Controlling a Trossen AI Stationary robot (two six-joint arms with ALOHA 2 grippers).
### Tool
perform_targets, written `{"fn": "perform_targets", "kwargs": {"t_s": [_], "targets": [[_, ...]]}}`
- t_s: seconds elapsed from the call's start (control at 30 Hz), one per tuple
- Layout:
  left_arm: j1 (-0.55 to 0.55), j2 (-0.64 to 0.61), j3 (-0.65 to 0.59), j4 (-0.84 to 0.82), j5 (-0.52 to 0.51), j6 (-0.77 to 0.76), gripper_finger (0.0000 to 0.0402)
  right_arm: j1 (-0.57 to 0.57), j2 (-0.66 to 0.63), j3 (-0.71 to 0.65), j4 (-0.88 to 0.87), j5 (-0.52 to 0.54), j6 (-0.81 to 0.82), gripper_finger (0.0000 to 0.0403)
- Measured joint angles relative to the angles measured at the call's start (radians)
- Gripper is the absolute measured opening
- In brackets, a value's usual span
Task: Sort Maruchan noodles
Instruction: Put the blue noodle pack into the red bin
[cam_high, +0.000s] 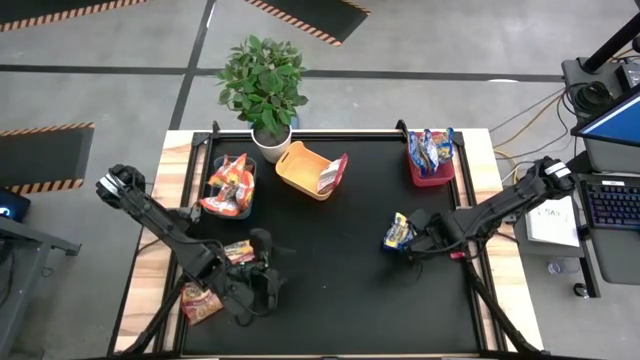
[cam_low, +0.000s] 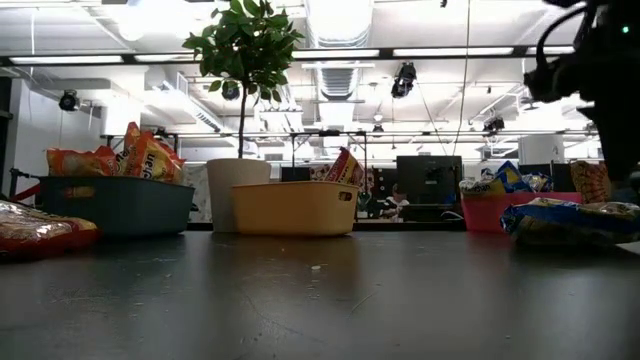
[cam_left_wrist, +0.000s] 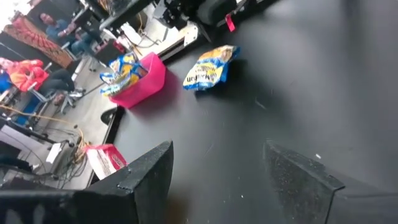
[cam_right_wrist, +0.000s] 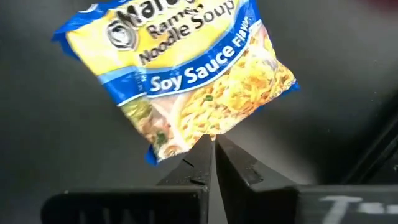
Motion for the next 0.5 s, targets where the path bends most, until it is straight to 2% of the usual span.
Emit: {"fn": "perform_targets", "kwargs": {"t_s": [0.23, 0.5], "targets": [[0.001, 0.000, 0.000, -0.034, -0.002, -0.049, 0.0232, -0.002, 0.000, -0.075, 0.116, 0.032, 0.018, 0.0009], [0.001, 0.000, 0.000, -0.034, -0.002, -0.058, 0.0232, -0.002, 0.000, -0.117, 0.227, 0.122, 0.019, 0.0009]]}}
